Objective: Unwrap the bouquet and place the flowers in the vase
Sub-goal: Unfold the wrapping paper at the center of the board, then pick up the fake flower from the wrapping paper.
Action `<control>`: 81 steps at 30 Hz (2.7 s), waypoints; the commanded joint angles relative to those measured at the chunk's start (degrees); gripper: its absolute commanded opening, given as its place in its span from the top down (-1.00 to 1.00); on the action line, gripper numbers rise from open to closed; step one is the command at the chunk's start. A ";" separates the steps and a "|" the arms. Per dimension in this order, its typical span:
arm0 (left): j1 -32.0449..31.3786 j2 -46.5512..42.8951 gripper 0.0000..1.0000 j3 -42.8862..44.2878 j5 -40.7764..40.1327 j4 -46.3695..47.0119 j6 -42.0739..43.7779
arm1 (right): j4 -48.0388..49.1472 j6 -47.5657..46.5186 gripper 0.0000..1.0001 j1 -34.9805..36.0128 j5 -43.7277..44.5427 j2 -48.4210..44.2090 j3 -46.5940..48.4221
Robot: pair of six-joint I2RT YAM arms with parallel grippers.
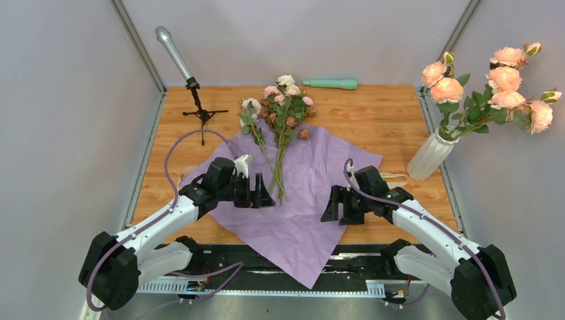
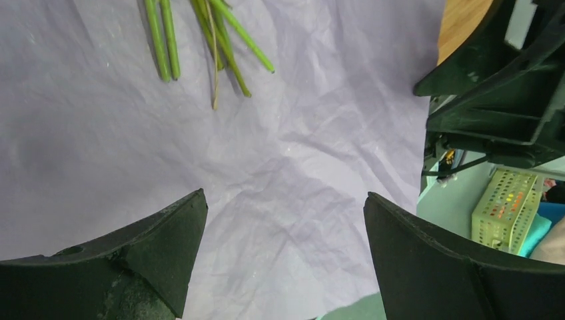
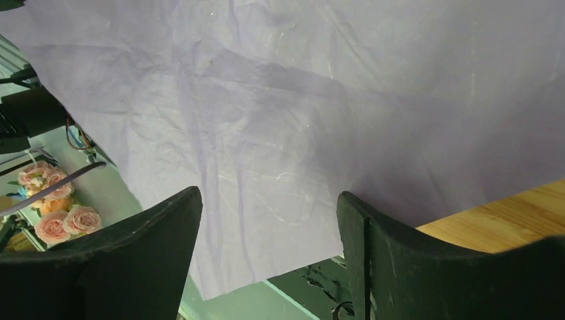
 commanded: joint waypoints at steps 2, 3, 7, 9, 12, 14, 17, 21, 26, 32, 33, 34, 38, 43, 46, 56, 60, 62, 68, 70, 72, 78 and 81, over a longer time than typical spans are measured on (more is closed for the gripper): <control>-1.03 -0.34 -0.88 -3.22 0.36 0.04 -0.94 | 1.31 0.90 -0.50 4.05 2.60 -0.79 3.67; -1.07 -0.07 -0.88 -3.72 -0.02 0.19 -1.22 | 1.99 1.17 -0.50 4.28 2.90 -0.47 3.79; -1.02 0.71 -0.88 -6.67 -1.98 0.77 -2.92 | 3.15 2.56 -0.50 4.35 6.27 0.66 3.77; -1.03 -0.01 -0.89 -7.95 -3.74 0.86 -3.74 | 3.04 3.12 -0.51 4.32 9.49 0.52 3.46; -1.00 -1.86 -0.89 -10.31 -5.99 1.37 -5.48 | 3.12 3.73 -0.56 4.27 12.80 1.10 2.83; -1.06 -2.69 -0.90 -11.72 -6.99 1.99 -6.64 | 3.06 4.11 -0.57 4.10 14.42 2.09 2.47; -1.01 -3.77 -0.90 -13.62 -8.21 2.44 -8.03 | 3.06 5.08 -0.57 3.67 15.73 3.32 1.55; -0.96 -5.88 -0.90 -14.74 -8.67 2.15 -9.49 | 2.11 6.70 -0.59 3.53 17.82 2.75 0.30; -0.97 -9.43 -0.92 -13.36 -10.11 0.28 -9.69 | -0.86 7.75 -0.63 3.11 21.26 -0.52 0.34; -0.97 -10.88 -0.95 -4.02 -14.69 -3.06 -7.36 | -3.45 4.55 -0.64 2.75 24.53 -4.20 4.55; -0.99 -10.33 -0.95 -3.02 -15.93 -3.12 -6.93 | -3.80 3.87 -0.64 2.74 24.97 -4.50 5.67; -1.01 -9.96 -0.95 -0.91 -16.64 -2.82 -6.83 | -4.13 3.19 -0.64 2.76 25.94 -4.70 6.81; -1.01 -6.32 -0.88 4.28 -22.04 -0.54 -7.90 | -5.49 1.43 -0.62 2.71 30.10 -4.79 11.07; -1.01 -1.80 -0.73 8.19 -29.55 8.13 -11.32 | -5.52 1.95 -0.55 2.73 34.82 -6.20 15.33; -0.97 4.68 -0.58 10.70 -32.23 12.79 -11.99 | -4.51 2.04 -0.55 2.74 36.02 -7.35 16.72; 2.52 23.77 -0.15 13.27 -34.33 27.61 -17.12 | -1.29 2.66 -0.53 2.73 34.38 -9.33 16.84; 2.66 29.49 0.02 14.40 -34.83 28.35 -17.36 | -1.10 2.84 -0.53 2.73 33.98 -9.43 15.79; 2.72 31.20 0.08 14.49 -34.92 28.56 -17.48 | -1.14 2.99 -0.53 2.73 33.59 -9.51 15.33; 2.76 34.44 0.22 14.46 -33.99 29.57 -18.21 | -1.10 3.14 -0.53 2.73 33.00 -10.10 14.38; 2.76 35.48 0.26 14.76 -33.57 29.53 -18.21 | -1.10 3.26 -0.53 2.73 33.04 -10.36 14.28; 2.76 36.37 0.27 14.73 -33.29 29.83 -18.58 | -1.12 3.35 -0.53 2.74 33.04 -10.62 14.19; 2.76 38.76 0.34 14.02 -31.31 32.88 -19.87 | -1.10 3.76 -0.52 2.69 33.05 -11.31 13.54; 2.79 39.65 0.38 13.88 -30.30 34.07 -20.16 | -1.18 3.81 -0.52 2.78 32.97 -11.36 13.32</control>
